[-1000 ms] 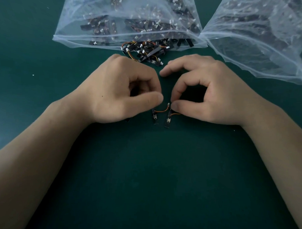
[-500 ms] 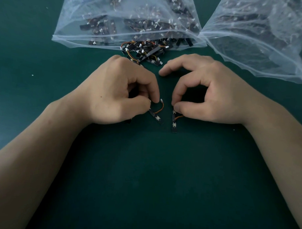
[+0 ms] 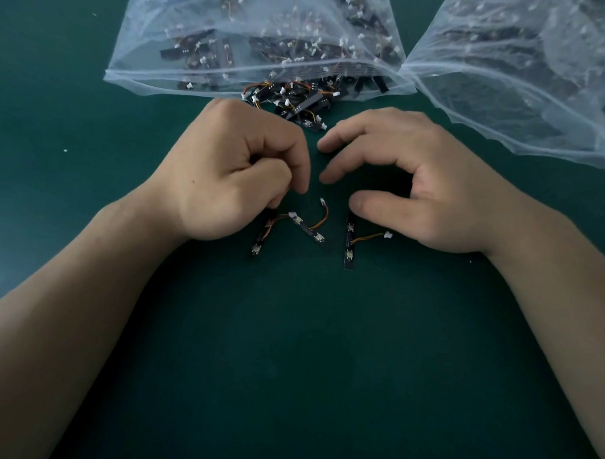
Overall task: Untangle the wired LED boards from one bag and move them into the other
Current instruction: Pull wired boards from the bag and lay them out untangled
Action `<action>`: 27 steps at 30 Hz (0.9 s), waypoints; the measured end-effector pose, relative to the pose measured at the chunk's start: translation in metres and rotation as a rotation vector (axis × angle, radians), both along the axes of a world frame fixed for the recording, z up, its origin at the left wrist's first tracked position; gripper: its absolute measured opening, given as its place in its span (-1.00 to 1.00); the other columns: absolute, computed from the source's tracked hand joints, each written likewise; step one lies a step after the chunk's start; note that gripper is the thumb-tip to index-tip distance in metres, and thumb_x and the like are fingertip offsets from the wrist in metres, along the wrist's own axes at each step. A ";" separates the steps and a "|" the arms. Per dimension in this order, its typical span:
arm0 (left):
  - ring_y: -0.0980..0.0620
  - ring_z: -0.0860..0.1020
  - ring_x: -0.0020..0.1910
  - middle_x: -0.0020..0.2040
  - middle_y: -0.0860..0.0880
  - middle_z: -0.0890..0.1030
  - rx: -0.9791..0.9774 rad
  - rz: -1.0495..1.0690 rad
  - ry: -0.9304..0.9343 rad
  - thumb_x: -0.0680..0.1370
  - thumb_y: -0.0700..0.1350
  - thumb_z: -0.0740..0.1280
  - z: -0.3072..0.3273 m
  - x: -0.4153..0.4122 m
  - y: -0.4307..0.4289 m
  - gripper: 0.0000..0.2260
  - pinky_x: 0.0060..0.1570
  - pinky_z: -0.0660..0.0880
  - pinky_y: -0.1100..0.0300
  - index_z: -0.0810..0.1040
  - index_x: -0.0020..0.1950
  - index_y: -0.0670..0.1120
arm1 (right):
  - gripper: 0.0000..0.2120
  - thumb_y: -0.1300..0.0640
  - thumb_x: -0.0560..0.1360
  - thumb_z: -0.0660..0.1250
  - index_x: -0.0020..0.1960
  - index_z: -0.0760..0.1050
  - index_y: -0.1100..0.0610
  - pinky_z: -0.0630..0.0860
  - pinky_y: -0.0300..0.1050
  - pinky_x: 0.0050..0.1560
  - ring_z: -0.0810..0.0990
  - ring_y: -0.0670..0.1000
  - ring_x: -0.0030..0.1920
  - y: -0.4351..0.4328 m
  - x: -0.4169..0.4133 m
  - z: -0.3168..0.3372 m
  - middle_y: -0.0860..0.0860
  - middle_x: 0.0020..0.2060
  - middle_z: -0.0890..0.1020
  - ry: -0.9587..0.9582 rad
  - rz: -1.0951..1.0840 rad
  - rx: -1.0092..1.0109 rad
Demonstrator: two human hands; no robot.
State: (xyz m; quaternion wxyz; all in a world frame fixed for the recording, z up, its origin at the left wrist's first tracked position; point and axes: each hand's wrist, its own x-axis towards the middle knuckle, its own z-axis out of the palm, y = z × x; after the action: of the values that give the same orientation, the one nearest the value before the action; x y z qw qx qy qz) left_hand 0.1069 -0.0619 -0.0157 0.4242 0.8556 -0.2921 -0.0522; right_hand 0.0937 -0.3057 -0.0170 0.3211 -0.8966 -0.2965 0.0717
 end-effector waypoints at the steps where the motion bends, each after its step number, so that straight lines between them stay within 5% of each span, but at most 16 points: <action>1: -0.02 0.53 -0.40 -0.45 0.01 0.58 0.001 0.010 -0.008 0.33 -0.27 0.19 0.000 0.000 0.000 -0.74 -0.34 0.39 0.23 0.66 -0.23 -0.07 | -0.75 0.06 0.51 0.40 0.17 0.68 -0.08 0.18 0.15 0.55 0.44 -0.14 0.41 0.000 0.000 0.000 -0.14 0.33 0.56 -0.009 0.004 -0.008; 15: -0.08 0.51 -0.39 -0.44 -0.07 0.57 0.062 0.024 -0.059 0.37 -0.25 0.23 0.000 0.001 -0.002 -0.77 -0.31 0.44 0.05 0.67 -0.22 -0.05 | -0.92 -0.01 0.48 0.42 -0.06 0.68 -0.09 0.13 0.08 0.56 0.38 -0.16 0.44 0.008 -0.005 0.000 -0.17 0.35 0.53 0.004 -0.004 -0.045; 27: -0.03 0.56 -0.42 -0.48 0.02 0.59 0.067 0.032 -0.064 0.36 -0.25 0.21 0.000 0.000 -0.002 -0.76 -0.33 0.48 0.15 0.65 -0.25 -0.03 | -0.92 -0.06 0.45 0.45 -0.11 0.66 -0.08 0.09 0.12 0.57 0.34 -0.14 0.48 0.011 -0.009 0.004 -0.18 0.39 0.50 0.040 0.031 -0.057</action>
State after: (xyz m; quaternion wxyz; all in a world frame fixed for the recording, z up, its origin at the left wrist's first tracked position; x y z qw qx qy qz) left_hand 0.1065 -0.0636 -0.0154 0.3864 0.8751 -0.2899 -0.0277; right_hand 0.0851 -0.2948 -0.0128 0.3000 -0.8991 -0.3017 0.1030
